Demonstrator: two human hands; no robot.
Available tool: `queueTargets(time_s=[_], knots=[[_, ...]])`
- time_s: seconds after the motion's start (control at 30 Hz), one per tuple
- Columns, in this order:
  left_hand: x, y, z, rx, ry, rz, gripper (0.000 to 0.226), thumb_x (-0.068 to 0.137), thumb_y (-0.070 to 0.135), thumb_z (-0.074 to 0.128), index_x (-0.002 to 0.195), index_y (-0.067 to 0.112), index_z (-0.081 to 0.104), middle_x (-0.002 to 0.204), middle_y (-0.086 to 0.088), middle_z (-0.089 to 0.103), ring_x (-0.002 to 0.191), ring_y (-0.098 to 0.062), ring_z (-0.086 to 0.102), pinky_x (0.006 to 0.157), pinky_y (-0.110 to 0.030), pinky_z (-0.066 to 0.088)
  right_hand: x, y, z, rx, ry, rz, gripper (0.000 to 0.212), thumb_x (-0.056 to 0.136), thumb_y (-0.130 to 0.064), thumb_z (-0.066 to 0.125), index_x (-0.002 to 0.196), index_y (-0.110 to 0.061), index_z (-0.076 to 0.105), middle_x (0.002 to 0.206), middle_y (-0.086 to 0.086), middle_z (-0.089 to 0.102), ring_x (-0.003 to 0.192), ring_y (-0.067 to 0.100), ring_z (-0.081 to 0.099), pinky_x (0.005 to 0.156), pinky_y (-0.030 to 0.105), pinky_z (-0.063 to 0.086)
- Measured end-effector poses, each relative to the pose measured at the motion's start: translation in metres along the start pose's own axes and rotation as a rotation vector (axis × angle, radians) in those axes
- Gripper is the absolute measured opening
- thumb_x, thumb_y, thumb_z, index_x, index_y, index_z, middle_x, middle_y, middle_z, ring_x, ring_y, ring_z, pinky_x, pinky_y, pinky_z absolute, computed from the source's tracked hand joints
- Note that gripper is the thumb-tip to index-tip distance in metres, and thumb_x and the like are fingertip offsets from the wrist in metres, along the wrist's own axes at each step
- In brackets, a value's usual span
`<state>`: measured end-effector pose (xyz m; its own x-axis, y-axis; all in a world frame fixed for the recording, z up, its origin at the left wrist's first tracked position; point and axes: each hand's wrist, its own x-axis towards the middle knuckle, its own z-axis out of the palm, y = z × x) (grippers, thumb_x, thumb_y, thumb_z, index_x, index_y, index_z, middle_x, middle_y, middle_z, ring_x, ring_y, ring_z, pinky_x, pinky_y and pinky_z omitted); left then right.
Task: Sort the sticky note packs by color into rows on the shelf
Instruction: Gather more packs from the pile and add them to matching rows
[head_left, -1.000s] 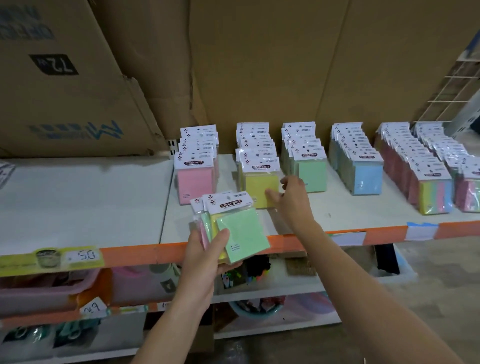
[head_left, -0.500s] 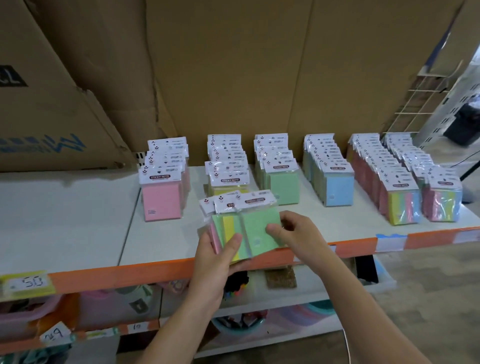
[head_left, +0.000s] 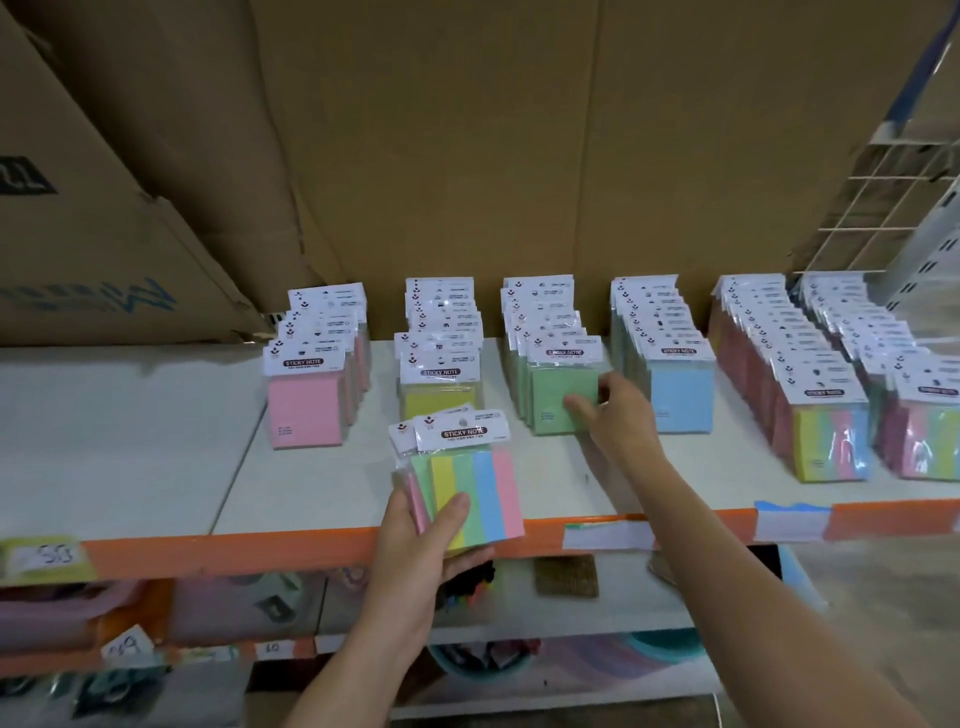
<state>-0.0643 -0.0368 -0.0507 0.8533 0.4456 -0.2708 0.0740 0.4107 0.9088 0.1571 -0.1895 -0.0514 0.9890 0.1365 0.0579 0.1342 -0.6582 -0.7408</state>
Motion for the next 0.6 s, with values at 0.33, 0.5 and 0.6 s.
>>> queueTargets(time_s=[0.33, 0.5, 0.6], knots=[[0.0, 0.0, 0.009, -0.102, -0.083, -0.046, 0.029, 0.096, -0.004, 0.049, 0.119, 0.012, 0.055, 0.108, -0.008, 0.073, 0.096, -0.026, 0.073, 0.069, -0.039, 0.061, -0.061, -0.01, -0.013, 0.124, 0.007, 0.034, 0.021, 0.097, -0.031, 0.058, 0.11, -0.014, 0.063, 0.103, 0.001, 0.067, 0.089, 0.015, 0.061, 0.075, 0.027, 0.045], [-0.002, -0.005, 0.012, -0.052, -0.23, -0.006, 0.047, 0.078, 0.016, 0.069, 0.122, 0.019, 0.053, 0.114, -0.002, 0.073, 0.106, -0.024, 0.07, 0.081, -0.044, 0.06, -0.134, -0.015, -0.029, 0.337, -0.301, 0.013, 0.009, 0.095, -0.027, 0.061, 0.094, -0.024, 0.069, 0.084, -0.004, 0.071, 0.069, 0.002, 0.06, 0.059, 0.021, 0.047], [-0.005, -0.013, 0.016, 0.095, -0.29, -0.024, 0.057, 0.069, 0.026, 0.076, 0.122, 0.026, 0.054, 0.115, 0.001, 0.073, 0.108, -0.022, 0.069, 0.092, -0.051, 0.055, -0.159, -0.01, -0.034, 0.303, -0.285, 0.011, 0.007, 0.091, -0.026, 0.069, 0.097, -0.022, 0.067, 0.082, 0.0, 0.068, 0.07, 0.004, 0.055, 0.063, 0.025, 0.045]])
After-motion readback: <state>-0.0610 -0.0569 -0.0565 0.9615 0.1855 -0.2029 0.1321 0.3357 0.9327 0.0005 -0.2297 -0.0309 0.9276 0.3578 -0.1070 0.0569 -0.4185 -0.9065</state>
